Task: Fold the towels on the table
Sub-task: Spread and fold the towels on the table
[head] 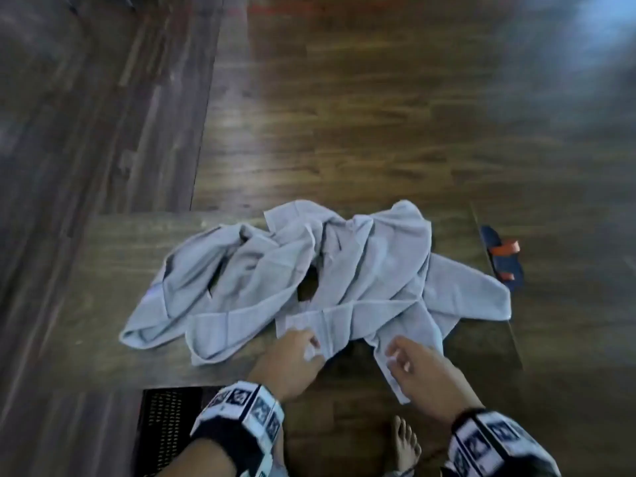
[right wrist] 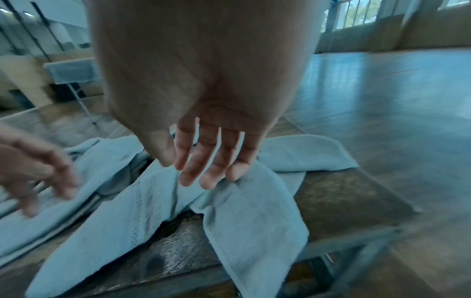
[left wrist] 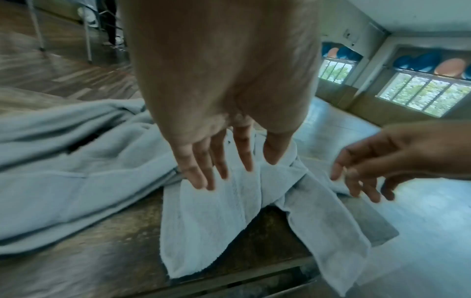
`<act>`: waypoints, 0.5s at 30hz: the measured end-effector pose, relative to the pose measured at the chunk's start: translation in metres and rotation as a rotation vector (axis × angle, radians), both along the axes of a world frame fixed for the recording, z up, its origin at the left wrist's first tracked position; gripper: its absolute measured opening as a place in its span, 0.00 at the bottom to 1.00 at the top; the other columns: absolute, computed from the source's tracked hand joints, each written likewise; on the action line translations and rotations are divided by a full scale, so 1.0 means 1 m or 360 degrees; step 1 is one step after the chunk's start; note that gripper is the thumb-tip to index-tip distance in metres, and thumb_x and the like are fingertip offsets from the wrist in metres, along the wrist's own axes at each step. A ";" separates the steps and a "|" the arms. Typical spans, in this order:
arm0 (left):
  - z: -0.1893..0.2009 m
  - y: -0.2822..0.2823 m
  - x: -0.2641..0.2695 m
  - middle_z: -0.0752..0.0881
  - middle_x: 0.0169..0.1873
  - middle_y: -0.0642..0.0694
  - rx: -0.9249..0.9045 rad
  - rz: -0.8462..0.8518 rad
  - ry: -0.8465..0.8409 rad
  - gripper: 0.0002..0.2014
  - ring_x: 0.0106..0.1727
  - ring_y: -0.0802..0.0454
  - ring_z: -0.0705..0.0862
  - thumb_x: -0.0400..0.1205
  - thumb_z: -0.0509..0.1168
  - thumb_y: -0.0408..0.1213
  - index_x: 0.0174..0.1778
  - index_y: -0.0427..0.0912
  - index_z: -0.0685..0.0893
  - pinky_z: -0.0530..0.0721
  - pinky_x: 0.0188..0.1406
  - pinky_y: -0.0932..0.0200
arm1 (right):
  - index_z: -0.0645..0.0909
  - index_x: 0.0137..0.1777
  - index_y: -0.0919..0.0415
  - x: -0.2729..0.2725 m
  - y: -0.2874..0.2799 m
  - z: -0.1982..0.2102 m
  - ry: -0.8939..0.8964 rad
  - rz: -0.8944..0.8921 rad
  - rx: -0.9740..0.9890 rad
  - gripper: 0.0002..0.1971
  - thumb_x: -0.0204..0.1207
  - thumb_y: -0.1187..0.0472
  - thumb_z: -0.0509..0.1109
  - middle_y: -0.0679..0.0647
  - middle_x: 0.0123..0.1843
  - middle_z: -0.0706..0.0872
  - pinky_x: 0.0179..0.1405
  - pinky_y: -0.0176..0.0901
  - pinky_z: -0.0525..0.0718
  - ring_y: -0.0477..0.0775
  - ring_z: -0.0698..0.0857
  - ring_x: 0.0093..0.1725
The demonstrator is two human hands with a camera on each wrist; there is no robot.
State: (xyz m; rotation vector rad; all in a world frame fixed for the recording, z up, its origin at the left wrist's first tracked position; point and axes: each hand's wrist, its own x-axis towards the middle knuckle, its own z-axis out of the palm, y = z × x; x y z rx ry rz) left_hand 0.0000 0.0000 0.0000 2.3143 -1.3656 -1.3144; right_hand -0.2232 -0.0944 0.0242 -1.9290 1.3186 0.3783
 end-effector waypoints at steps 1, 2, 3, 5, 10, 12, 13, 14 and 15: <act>-0.017 -0.006 -0.003 0.80 0.58 0.48 -0.0097 0.0006 -0.0077 0.11 0.59 0.49 0.81 0.80 0.65 0.45 0.57 0.49 0.79 0.79 0.58 0.56 | 0.74 0.55 0.40 0.007 -0.003 -0.018 -0.0064 0.0027 -0.0047 0.03 0.83 0.50 0.61 0.44 0.46 0.85 0.51 0.55 0.86 0.50 0.86 0.46; -0.032 -0.010 -0.002 0.76 0.62 0.47 -0.0143 0.0005 -0.0224 0.15 0.63 0.47 0.78 0.80 0.65 0.46 0.62 0.49 0.77 0.78 0.62 0.53 | 0.72 0.60 0.40 0.013 -0.005 -0.034 -0.0106 0.0061 -0.0098 0.07 0.83 0.51 0.62 0.43 0.48 0.84 0.51 0.57 0.86 0.51 0.86 0.48; -0.046 -0.016 -0.001 0.74 0.64 0.46 -0.0188 0.0023 -0.0321 0.19 0.65 0.46 0.76 0.80 0.66 0.46 0.66 0.48 0.75 0.78 0.64 0.51 | 0.70 0.66 0.40 0.020 -0.009 -0.051 -0.0141 0.0112 -0.0158 0.13 0.83 0.52 0.63 0.43 0.51 0.83 0.52 0.58 0.86 0.52 0.85 0.51; -0.065 -0.028 0.005 0.74 0.64 0.44 -0.0222 0.0058 -0.0490 0.22 0.66 0.43 0.75 0.79 0.66 0.49 0.68 0.49 0.74 0.77 0.65 0.50 | 0.64 0.75 0.41 0.033 -0.013 -0.080 -0.0196 0.0155 -0.0363 0.23 0.82 0.52 0.65 0.45 0.58 0.79 0.52 0.56 0.86 0.54 0.83 0.59; -0.082 -0.050 0.025 0.86 0.43 0.50 -0.0126 -0.0213 -0.0619 0.12 0.50 0.45 0.85 0.76 0.68 0.53 0.44 0.49 0.83 0.76 0.51 0.51 | 0.70 0.74 0.42 0.041 -0.027 -0.132 -0.0333 0.0312 -0.0896 0.22 0.80 0.48 0.67 0.46 0.56 0.84 0.48 0.49 0.84 0.54 0.86 0.54; -0.079 -0.061 0.035 0.85 0.35 0.49 -0.0055 -0.0276 -0.0563 0.14 0.41 0.47 0.84 0.74 0.73 0.53 0.36 0.45 0.84 0.79 0.40 0.55 | 0.74 0.60 0.41 0.041 -0.033 -0.141 -0.0393 0.0385 -0.1090 0.10 0.81 0.45 0.66 0.42 0.46 0.84 0.35 0.43 0.77 0.51 0.86 0.44; -0.077 -0.066 0.040 0.83 0.32 0.50 -0.0056 -0.0292 -0.0563 0.16 0.36 0.49 0.83 0.73 0.74 0.53 0.32 0.43 0.83 0.78 0.35 0.57 | 0.73 0.53 0.42 0.041 -0.036 -0.142 -0.0423 0.0396 -0.1168 0.07 0.81 0.44 0.66 0.42 0.40 0.82 0.30 0.42 0.73 0.49 0.85 0.39; -0.074 -0.071 0.044 0.82 0.29 0.50 -0.0096 -0.0301 -0.0559 0.17 0.33 0.51 0.81 0.73 0.75 0.53 0.30 0.42 0.83 0.76 0.31 0.58 | 0.72 0.49 0.43 0.041 -0.039 -0.142 -0.0472 0.0388 -0.1234 0.07 0.81 0.44 0.66 0.42 0.36 0.81 0.27 0.41 0.72 0.49 0.83 0.35; -0.070 -0.076 0.048 0.81 0.27 0.51 -0.0158 -0.0302 -0.0558 0.18 0.30 0.54 0.78 0.74 0.75 0.53 0.29 0.42 0.82 0.73 0.29 0.61 | 0.70 0.48 0.44 0.041 -0.041 -0.141 -0.0540 0.0347 -0.1273 0.08 0.81 0.45 0.66 0.42 0.33 0.80 0.26 0.42 0.75 0.49 0.82 0.33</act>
